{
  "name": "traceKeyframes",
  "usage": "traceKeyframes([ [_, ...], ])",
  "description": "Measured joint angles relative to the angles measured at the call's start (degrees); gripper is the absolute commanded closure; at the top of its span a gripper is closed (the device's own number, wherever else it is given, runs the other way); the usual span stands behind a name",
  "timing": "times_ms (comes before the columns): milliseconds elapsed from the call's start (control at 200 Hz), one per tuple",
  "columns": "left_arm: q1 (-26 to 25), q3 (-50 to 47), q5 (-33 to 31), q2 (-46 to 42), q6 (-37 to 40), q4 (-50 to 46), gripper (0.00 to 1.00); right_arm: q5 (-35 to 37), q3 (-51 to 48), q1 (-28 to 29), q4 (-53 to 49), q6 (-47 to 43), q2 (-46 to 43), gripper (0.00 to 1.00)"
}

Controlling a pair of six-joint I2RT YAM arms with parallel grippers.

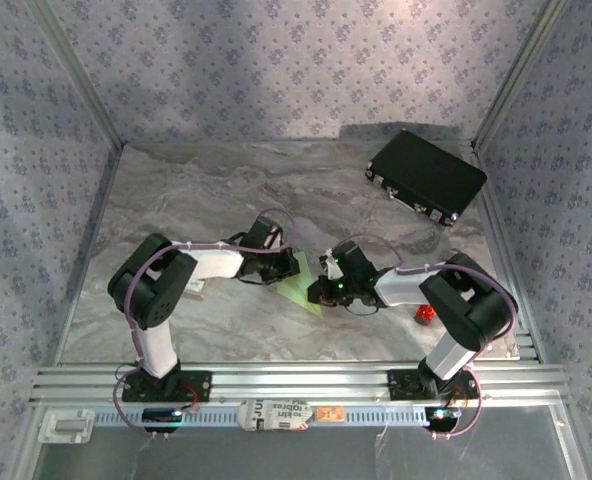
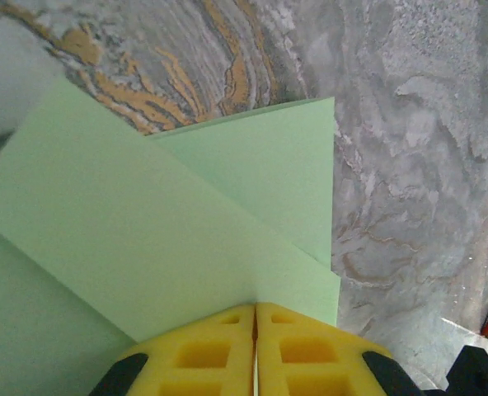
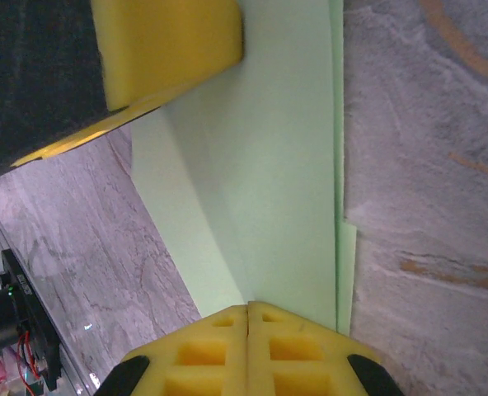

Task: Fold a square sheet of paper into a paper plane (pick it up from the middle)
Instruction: Fourth fold the wing at the center of the table.

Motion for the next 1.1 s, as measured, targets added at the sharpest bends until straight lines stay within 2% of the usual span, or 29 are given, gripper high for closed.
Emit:
traceKeyframes([
  [225,0.48,-1.27,1.44,0.15,0.02,2.60,0.93,0.48,0.22,0.00,-4.59,0.46,-2.95,1.00],
  [365,0.59,-1.53,1.66,0.15,0.02,3.32,0.93,0.66,3.74,0.02,-7.21,0.68,-3.30,1.00],
  [600,0.59,-1.53,1.66,0.15,0.02,3.39,0.93,1.53,10.34,0.28,-7.17,0.87,3.56,1.00],
  [720,0.59,-1.57,1.66,0.15,0.02,3.41,0.93,2.16,9.94,0.66,-7.58,1.07,5.73,1.00],
  [869,0.72,-1.90,1.86,0.15,0.02,4.04,0.93,2.89,7.69,0.94,-6.12,1.31,4.00,1.00],
  [1099,0.81,-2.01,2.16,0.15,0.00,4.28,0.93,2.93,7.37,0.98,-10.16,1.29,0.79,1.00],
])
